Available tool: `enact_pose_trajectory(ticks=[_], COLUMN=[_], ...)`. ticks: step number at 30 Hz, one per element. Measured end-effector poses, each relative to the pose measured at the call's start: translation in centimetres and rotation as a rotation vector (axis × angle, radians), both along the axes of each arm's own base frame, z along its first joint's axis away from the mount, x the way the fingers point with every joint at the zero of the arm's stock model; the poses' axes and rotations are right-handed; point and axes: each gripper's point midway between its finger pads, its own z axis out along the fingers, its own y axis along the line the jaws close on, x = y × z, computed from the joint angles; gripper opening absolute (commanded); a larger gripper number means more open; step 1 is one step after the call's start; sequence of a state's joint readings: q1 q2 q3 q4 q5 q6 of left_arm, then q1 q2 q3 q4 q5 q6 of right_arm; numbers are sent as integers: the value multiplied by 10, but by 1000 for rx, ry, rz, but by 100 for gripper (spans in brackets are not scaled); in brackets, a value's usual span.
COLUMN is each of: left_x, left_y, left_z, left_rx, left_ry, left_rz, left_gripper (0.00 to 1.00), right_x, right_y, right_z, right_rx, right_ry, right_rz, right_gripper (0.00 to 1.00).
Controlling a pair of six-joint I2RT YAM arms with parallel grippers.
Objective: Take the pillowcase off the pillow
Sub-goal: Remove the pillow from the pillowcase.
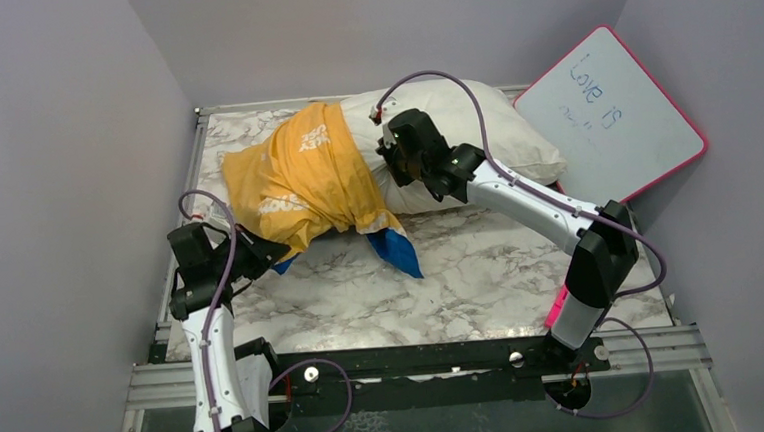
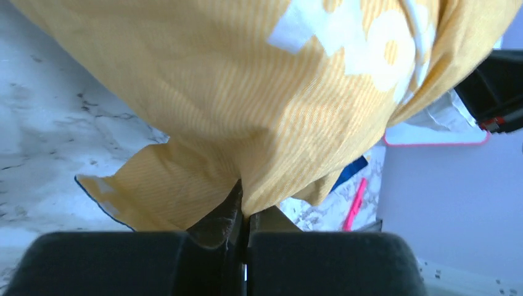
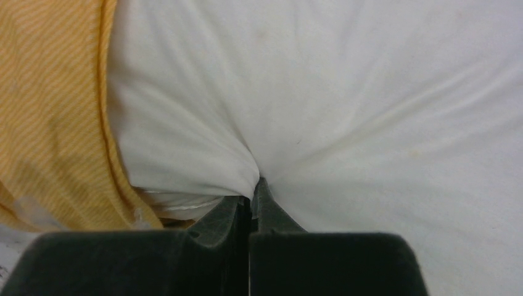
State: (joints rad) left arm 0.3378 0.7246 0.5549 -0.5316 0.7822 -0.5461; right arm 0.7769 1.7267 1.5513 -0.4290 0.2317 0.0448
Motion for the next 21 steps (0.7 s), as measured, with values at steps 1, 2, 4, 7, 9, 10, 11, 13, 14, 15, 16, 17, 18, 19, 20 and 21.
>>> enact_pose_trajectory(ticks=[1, 2, 4, 7, 9, 10, 11, 13, 14, 15, 16, 17, 18, 19, 20, 21], left_x=[1, 1, 1, 1, 3, 4, 5, 4, 2, 0, -3, -6, -9, -11, -13, -16], left_y=[3, 8, 17, 38, 56, 71, 82, 100, 111, 120, 129, 137, 146, 151, 158, 163], left_z=[0, 0, -2, 9, 25, 40, 55, 77, 86, 91, 94, 96, 98, 99, 99, 100], left_rx=[12, 39, 84, 184, 274, 339, 389, 475, 524, 562, 601, 632, 673, 694, 722, 746], left_ry=[6, 19, 43, 75, 74, 65, 46, 25, 24, 27, 37, 50, 69, 79, 93, 107], left_rz=[16, 47, 97, 194, 268, 327, 371, 449, 493, 529, 566, 595, 629, 647, 672, 694], left_gripper=[0, 0, 0, 0, 0, 0, 0, 0, 0, 0, 0, 0, 0, 0, 0, 0], right_x=[0, 0, 1, 2, -1, -3, -5, -9, -11, -12, -14, -16, -19, -20, -22, -24], right_y=[-1, -2, -4, -8, -12, -15, -17, -20, -22, -24, -27, -29, -31, -33, -35, -37], right_z=[0, -1, -1, -3, -6, -8, -10, -12, -11, -11, -10, -10, -9, -9, -8, -9], right_rx=[-2, -3, -2, -2, -3, 0, 1, 11, 17, 24, 29, 34, 40, 44, 49, 52], right_ry=[1, 4, 9, 12, 16, 20, 24, 26, 25, 25, 24, 25, 27, 28, 27, 29], right_rz=[-3, -5, -13, -21, -25, -28, -32, -40, -43, -47, -51, -56, -60, -63, -65, -67], right_gripper=[1, 1, 1, 1, 1, 1, 1, 1, 1, 1, 1, 1, 1, 1, 1, 1])
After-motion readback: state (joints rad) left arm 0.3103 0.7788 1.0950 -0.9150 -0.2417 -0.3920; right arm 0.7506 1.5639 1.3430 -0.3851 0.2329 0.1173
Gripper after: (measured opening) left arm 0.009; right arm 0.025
